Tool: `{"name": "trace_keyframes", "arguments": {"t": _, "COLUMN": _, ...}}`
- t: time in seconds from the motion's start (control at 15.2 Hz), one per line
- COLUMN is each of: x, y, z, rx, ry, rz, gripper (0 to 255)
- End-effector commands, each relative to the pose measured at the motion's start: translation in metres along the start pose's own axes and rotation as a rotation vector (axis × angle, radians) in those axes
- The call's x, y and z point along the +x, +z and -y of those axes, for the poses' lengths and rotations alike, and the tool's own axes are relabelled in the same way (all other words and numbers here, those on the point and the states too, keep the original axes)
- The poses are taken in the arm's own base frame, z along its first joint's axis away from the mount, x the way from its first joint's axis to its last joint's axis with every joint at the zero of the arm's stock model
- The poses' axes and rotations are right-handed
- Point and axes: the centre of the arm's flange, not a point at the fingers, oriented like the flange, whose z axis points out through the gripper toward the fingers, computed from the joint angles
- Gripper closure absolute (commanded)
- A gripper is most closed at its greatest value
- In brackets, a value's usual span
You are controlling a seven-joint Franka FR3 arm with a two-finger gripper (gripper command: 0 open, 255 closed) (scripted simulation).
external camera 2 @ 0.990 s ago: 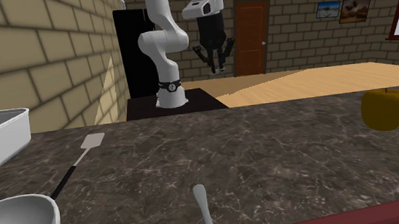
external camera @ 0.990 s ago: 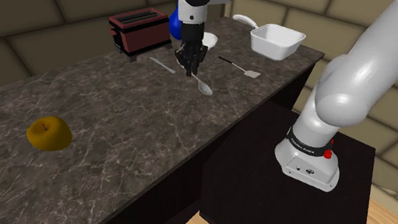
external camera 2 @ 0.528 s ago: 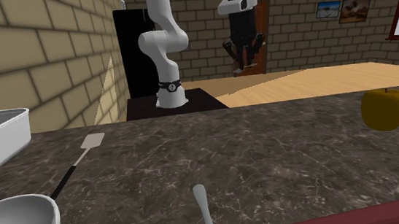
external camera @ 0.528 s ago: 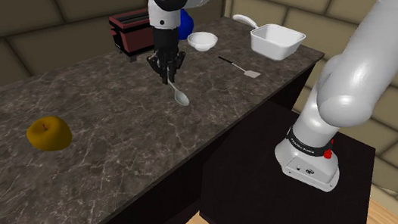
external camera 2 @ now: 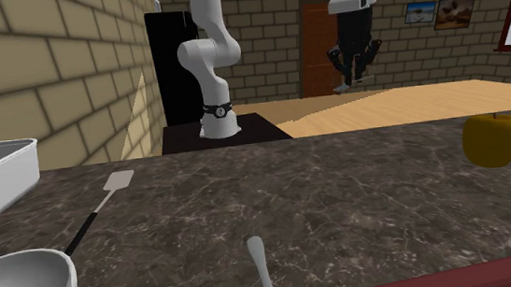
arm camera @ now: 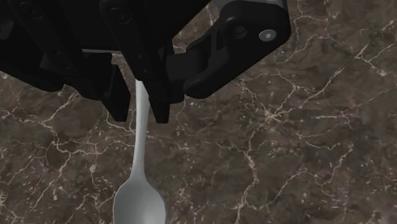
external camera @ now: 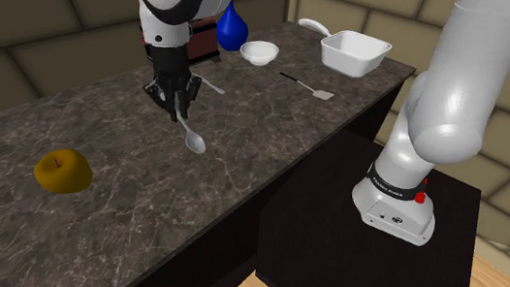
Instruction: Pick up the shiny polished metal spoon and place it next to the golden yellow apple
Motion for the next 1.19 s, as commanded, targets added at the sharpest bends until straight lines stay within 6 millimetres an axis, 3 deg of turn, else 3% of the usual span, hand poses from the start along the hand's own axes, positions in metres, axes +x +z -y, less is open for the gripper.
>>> {"name": "trace_keyframes", "arguments": {"t": 0.0, "x": 0.005, "y": 0.006, "z": 0.026, "rx": 0.000, "ry": 0.001, "rz": 0.001, "gripper": 255}}
{"name": "trace_keyframes", "arguments": {"t": 1.06, "x": 0.033, "y": 0.033, "z": 0.235, "rx": 0.000, "ry": 0.001, "rz": 0.001, "gripper": 255}}
{"name": "trace_keyframes", "arguments": {"t": 1.12, "x": 0.034, "y": 0.038, "z": 0.234, "rx": 0.000, "ry": 0.001, "rz": 0.001, "gripper": 255}}
